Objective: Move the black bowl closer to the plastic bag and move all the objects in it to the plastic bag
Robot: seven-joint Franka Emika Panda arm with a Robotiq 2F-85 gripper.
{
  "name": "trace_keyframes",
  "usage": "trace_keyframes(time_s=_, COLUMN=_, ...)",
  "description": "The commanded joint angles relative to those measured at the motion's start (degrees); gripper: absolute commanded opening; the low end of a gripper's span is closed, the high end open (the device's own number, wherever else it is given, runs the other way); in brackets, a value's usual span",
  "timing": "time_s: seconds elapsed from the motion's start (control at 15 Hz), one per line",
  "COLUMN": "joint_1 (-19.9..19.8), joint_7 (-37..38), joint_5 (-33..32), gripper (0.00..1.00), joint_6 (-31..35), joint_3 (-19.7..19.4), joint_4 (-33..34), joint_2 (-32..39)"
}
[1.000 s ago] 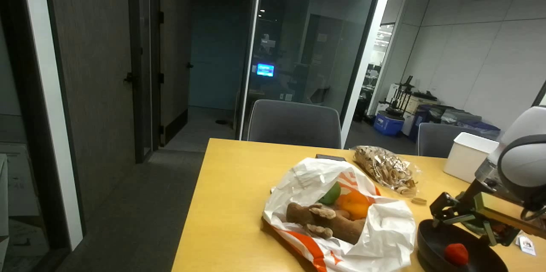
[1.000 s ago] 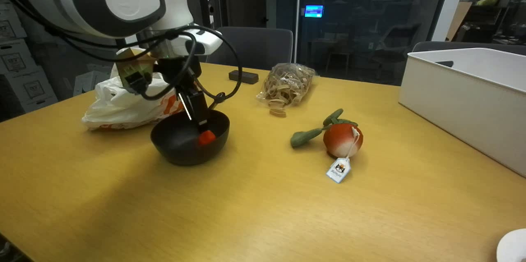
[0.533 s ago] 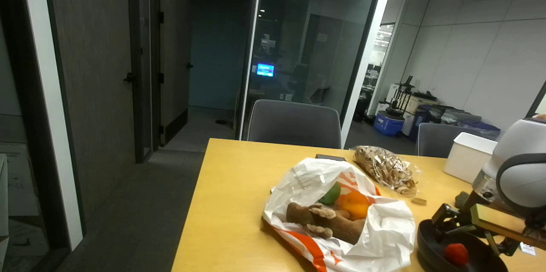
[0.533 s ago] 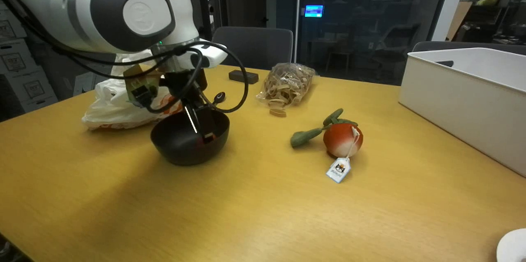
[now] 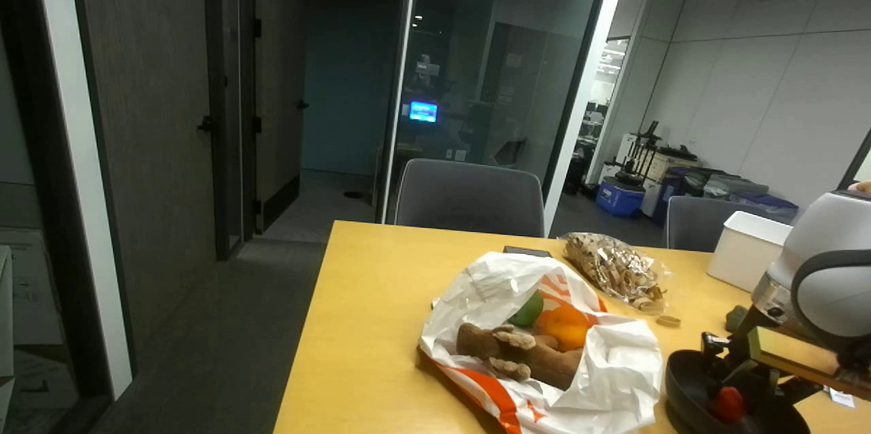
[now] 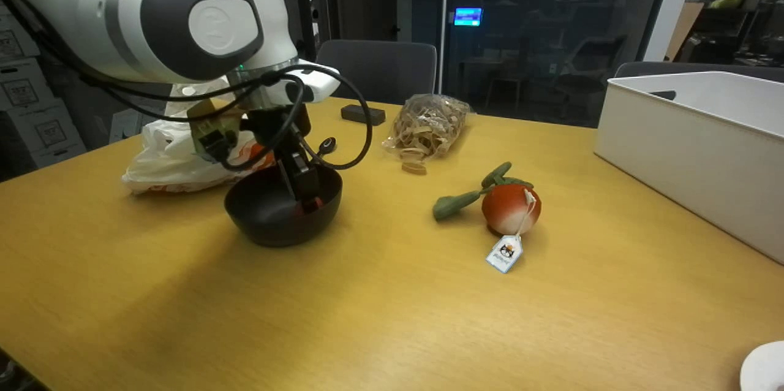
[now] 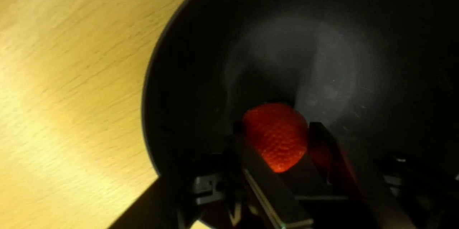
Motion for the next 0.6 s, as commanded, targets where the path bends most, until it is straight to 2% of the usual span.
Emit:
trace_keyframes(time_s=0.0, joint_1=0.2, joint_7=1.0, joint_5=-1.0, gripper=0.22, joint_6=0.5, joint_3=-0.3, joint_4=0.0, joint_2=-1.3)
trace_keyframes(time_s=0.27, joint_1=0.6, joint_7=-3.3, joint_5=2.3, gripper=0.22, joint_6=-2.6, joint_3=-0.4, joint_4=-1.0, joint_2=-9.0)
trace_keyframes(time_s=0.53, joint_1=0.6, joint_7=-7.2, joint_5=1.3, gripper=0.22, joint_6=-6.1, joint_3=1.4, joint_4=-1.6, joint_2=-19.4)
